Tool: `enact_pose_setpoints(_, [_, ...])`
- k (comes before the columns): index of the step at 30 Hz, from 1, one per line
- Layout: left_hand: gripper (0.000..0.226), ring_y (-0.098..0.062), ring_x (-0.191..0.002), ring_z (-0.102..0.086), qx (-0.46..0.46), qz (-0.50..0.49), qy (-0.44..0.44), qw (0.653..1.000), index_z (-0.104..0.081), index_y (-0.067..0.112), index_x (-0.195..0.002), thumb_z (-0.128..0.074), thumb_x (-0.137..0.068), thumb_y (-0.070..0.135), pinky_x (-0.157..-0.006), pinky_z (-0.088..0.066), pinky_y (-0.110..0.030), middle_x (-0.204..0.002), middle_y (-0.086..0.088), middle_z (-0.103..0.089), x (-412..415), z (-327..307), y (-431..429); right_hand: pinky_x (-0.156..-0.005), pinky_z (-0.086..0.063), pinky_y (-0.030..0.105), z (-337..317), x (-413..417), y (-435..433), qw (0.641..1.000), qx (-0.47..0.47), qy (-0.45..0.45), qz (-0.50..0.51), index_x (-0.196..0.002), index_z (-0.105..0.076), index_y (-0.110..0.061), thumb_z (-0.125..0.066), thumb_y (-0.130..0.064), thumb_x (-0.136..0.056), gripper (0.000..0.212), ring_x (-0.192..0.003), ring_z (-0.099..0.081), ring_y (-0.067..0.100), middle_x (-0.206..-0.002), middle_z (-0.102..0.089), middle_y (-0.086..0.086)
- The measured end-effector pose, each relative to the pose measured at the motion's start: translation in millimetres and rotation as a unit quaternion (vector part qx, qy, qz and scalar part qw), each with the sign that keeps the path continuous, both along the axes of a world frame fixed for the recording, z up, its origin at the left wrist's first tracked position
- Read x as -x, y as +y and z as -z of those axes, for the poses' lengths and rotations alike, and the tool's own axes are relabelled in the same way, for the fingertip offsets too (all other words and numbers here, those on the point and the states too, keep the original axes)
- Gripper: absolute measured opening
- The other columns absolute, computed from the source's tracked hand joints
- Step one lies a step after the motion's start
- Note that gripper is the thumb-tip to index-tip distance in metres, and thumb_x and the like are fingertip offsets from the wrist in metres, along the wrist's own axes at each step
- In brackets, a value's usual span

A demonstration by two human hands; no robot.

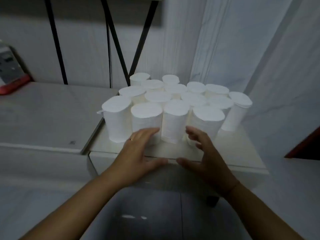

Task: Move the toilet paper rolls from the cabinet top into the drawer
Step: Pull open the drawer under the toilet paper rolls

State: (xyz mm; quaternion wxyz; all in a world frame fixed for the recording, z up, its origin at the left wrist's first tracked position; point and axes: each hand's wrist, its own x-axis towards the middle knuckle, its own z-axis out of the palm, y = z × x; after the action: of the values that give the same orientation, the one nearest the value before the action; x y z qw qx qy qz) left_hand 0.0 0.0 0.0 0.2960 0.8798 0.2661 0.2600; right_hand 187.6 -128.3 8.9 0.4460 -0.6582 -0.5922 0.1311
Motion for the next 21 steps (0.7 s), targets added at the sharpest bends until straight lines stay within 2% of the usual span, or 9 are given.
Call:
enact_pose_setpoints(3, [0.078,-0.004,-0.129,-0.031,0.014,0.012,0.090,0.996,-0.034,0.035,-0.140,-0.060,-0.074,0.066,-0.108,-0.028,-0.027,-0.143,0.015,-0.037,4,32,-13,-0.101,-0.035,0.022,28,4,-11,0.997,0.050,-0.065,0.010,-0.127,-0.046,-0.014,-0.074,-0.018,-0.075,0.059,-0.116,-0.046,0.016,-0.123,-0.045,-0.002])
enact_pose_setpoints(5, [0.074,-0.009,-0.130,-0.032,0.019,0.003,0.137,0.990,-0.036,0.030,-0.141,-0.064,-0.078,0.058,-0.109,-0.027,-0.028,-0.144,0.009,-0.037,8,58,-16,-0.100,-0.035,0.027,50,4,-15,0.988,0.109,-0.107,0.029,-0.124,-0.051,-0.012,-0.071,-0.019,-0.077,0.051,-0.114,-0.045,0.021,-0.122,-0.049,0.004])
enact_pose_setpoints(7, [0.071,-0.012,-0.131,-0.029,-0.014,-0.017,0.149,0.989,-0.037,0.025,-0.141,-0.064,-0.081,0.053,-0.110,-0.021,-0.029,-0.145,0.006,-0.036,7,73,-15,-0.098,-0.036,0.033,64,0,-14,0.976,0.152,-0.151,0.045,-0.124,-0.050,-0.014,-0.067,-0.023,-0.079,0.049,-0.113,-0.043,0.022,-0.123,-0.048,0.006])
enact_pose_setpoints(10, [0.067,-0.015,-0.126,-0.031,-0.057,-0.043,0.137,0.988,-0.041,0.023,-0.137,-0.063,-0.081,0.053,-0.107,-0.023,-0.030,-0.137,0.004,-0.039,1,83,-15,-0.095,-0.030,0.032,78,-5,-11,0.963,0.174,-0.192,0.079,-0.125,-0.050,-0.020,-0.062,-0.028,-0.080,0.047,-0.113,-0.040,0.019,-0.123,-0.047,0.002])
enact_pose_setpoints(14, [0.057,-0.017,-0.118,-0.036,-0.087,-0.063,0.130,0.986,-0.046,0.021,-0.130,-0.063,-0.082,0.047,-0.101,-0.028,-0.030,-0.127,0.002,-0.043,-10,85,-12,-0.092,-0.027,0.032,84,-6,-3,0.960,0.161,-0.199,0.113,-0.122,-0.052,-0.022,-0.061,-0.026,-0.078,0.046,-0.113,-0.039,0.019,-0.121,-0.047,0.002])
enact_pose_setpoints(17, [0.043,-0.020,-0.116,-0.040,-0.123,-0.084,0.132,0.980,-0.048,0.020,-0.125,-0.061,-0.085,0.030,-0.101,-0.028,-0.031,-0.124,0.001,-0.046,-14,88,-11,-0.092,-0.028,0.032,90,-6,-1,0.955,0.156,-0.218,0.126,-0.121,-0.051,-0.023,-0.060,-0.026,-0.076,0.045,-0.112,-0.040,0.019,-0.120,-0.048,0.000])
enact_pose_setpoints(21, [0.043,-0.023,-0.111,-0.041,-0.157,-0.109,0.136,0.972,-0.051,0.016,-0.119,-0.055,-0.077,0.008,-0.096,-0.027,-0.031,-0.120,-0.003,-0.049,-21,91,-11,-0.086,-0.028,0.031,97,-7,4,0.952,0.126,-0.239,0.144,-0.113,-0.053,-0.022,-0.060,-0.021,-0.072,0.041,-0.107,-0.043,0.020,-0.114,-0.050,0.000])
